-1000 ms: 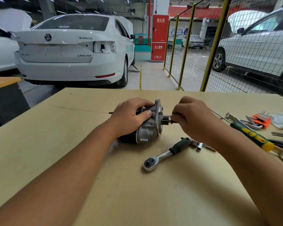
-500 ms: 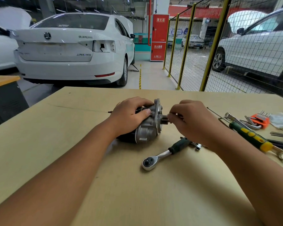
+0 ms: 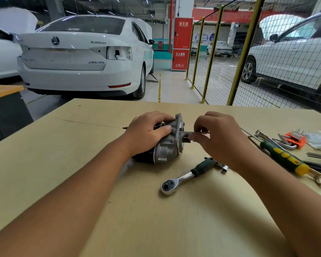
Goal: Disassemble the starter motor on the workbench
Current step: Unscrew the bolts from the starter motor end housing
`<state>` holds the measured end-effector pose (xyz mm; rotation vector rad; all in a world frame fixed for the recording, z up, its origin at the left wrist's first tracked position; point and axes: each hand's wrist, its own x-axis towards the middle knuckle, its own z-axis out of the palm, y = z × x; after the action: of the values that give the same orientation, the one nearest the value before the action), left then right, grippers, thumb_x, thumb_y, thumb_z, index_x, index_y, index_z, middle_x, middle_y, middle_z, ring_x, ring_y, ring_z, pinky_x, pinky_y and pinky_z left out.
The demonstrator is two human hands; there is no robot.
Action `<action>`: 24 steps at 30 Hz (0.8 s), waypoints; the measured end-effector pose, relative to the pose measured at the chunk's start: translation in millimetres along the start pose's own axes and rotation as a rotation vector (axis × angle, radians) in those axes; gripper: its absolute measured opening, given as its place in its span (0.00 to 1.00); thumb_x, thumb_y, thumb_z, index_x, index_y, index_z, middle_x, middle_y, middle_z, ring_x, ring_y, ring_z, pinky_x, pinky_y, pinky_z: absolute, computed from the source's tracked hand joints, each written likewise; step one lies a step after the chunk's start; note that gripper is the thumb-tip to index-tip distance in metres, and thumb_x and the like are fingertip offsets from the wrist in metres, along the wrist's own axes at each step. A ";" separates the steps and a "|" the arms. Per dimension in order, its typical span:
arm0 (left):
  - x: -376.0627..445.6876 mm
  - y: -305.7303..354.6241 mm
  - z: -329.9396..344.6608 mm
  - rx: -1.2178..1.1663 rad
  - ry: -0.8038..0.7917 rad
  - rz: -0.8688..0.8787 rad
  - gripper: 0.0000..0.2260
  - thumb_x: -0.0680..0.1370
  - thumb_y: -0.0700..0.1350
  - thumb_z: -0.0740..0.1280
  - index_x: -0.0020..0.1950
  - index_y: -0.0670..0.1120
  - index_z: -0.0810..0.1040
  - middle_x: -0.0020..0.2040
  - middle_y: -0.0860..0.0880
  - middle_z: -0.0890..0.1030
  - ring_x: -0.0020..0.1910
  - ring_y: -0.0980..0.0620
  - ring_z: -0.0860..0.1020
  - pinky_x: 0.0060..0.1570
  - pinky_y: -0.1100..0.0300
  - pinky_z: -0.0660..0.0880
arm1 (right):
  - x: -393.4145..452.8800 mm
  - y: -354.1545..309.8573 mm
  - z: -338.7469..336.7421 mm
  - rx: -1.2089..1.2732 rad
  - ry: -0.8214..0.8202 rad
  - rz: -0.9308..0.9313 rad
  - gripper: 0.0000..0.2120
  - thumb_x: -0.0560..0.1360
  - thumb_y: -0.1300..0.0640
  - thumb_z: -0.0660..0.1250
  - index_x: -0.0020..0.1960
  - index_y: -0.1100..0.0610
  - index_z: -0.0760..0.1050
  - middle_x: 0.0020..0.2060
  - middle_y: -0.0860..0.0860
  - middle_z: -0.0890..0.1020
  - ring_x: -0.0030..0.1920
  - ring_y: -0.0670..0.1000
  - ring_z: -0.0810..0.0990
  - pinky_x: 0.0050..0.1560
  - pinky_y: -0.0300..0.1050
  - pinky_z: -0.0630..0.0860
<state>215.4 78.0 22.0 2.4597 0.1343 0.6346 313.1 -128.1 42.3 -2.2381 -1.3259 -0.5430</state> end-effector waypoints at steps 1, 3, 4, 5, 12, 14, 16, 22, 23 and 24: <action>0.4 -0.3 0.5 -0.008 0.006 -0.003 0.20 0.77 0.54 0.63 0.66 0.51 0.82 0.60 0.55 0.82 0.62 0.51 0.78 0.66 0.45 0.72 | 0.5 1.7 -0.3 0.012 0.003 -0.011 0.06 0.77 0.52 0.73 0.47 0.55 0.83 0.41 0.49 0.77 0.40 0.51 0.76 0.40 0.48 0.75; 1.0 -0.6 0.8 -0.010 0.010 -0.008 0.20 0.77 0.53 0.62 0.66 0.51 0.82 0.60 0.55 0.82 0.62 0.51 0.78 0.66 0.45 0.72 | 2.5 5.8 -1.4 0.023 -0.001 -0.016 0.08 0.79 0.55 0.70 0.47 0.58 0.84 0.41 0.50 0.77 0.40 0.50 0.75 0.40 0.44 0.69; 1.1 -0.7 0.8 -0.010 0.008 -0.009 0.20 0.77 0.53 0.62 0.66 0.51 0.82 0.60 0.55 0.82 0.62 0.51 0.78 0.66 0.44 0.72 | 3.5 7.4 -2.2 0.023 -0.016 -0.011 0.08 0.79 0.56 0.69 0.48 0.59 0.85 0.41 0.51 0.77 0.40 0.51 0.75 0.41 0.43 0.68; 1.0 -0.7 0.9 -0.008 0.006 -0.010 0.20 0.77 0.53 0.62 0.66 0.51 0.82 0.60 0.55 0.82 0.62 0.51 0.78 0.66 0.44 0.72 | 4.2 8.2 -2.5 0.020 -0.037 -0.012 0.08 0.79 0.58 0.69 0.48 0.60 0.85 0.42 0.52 0.77 0.41 0.52 0.75 0.42 0.44 0.69; -1.0 1.1 -0.3 0.003 -0.005 0.004 0.21 0.76 0.54 0.63 0.66 0.51 0.81 0.60 0.56 0.82 0.62 0.51 0.78 0.66 0.44 0.72 | 3.3 7.8 -0.8 -0.145 -0.079 0.006 0.07 0.80 0.48 0.67 0.50 0.49 0.82 0.48 0.44 0.76 0.48 0.52 0.78 0.52 0.52 0.72; -1.5 1.6 -0.7 0.002 -0.008 0.008 0.21 0.76 0.54 0.63 0.66 0.51 0.81 0.60 0.55 0.82 0.62 0.51 0.78 0.66 0.44 0.72 | 3.0 6.9 -1.9 -0.160 -0.067 0.010 0.06 0.79 0.46 0.67 0.49 0.47 0.81 0.48 0.42 0.76 0.48 0.50 0.78 0.52 0.52 0.71; -1.6 1.8 -1.2 0.002 -0.007 0.013 0.21 0.76 0.53 0.64 0.66 0.51 0.81 0.60 0.55 0.82 0.61 0.51 0.78 0.65 0.44 0.73 | 2.4 5.4 -2.4 -0.178 -0.041 0.006 0.06 0.78 0.45 0.69 0.47 0.45 0.81 0.46 0.39 0.76 0.48 0.48 0.78 0.50 0.51 0.69; -0.2 0.0 -0.1 0.001 -0.003 0.000 0.21 0.77 0.54 0.63 0.66 0.51 0.82 0.60 0.56 0.82 0.62 0.52 0.78 0.65 0.45 0.73 | 3.4 7.9 -2.0 0.003 -0.042 0.004 0.03 0.75 0.53 0.74 0.45 0.52 0.83 0.41 0.44 0.78 0.42 0.50 0.77 0.40 0.44 0.72; 0.3 -0.2 0.6 -0.012 0.005 -0.005 0.20 0.78 0.54 0.61 0.66 0.51 0.82 0.60 0.55 0.82 0.62 0.52 0.78 0.65 0.45 0.73 | 3.5 8.9 -1.1 0.026 -0.035 -0.006 0.03 0.76 0.55 0.73 0.46 0.53 0.84 0.41 0.46 0.78 0.42 0.50 0.77 0.40 0.43 0.70; 0.6 -0.3 1.2 -0.020 0.012 -0.010 0.20 0.78 0.54 0.61 0.66 0.51 0.82 0.60 0.55 0.83 0.62 0.51 0.78 0.65 0.45 0.73 | 3.5 10.0 -0.4 0.036 -0.024 -0.012 0.04 0.77 0.56 0.72 0.48 0.55 0.84 0.41 0.48 0.78 0.41 0.50 0.76 0.40 0.43 0.68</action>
<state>216.5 77.8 21.3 2.4348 0.1436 0.6438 323.5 -130.0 42.5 -2.2155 -1.3517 -0.4936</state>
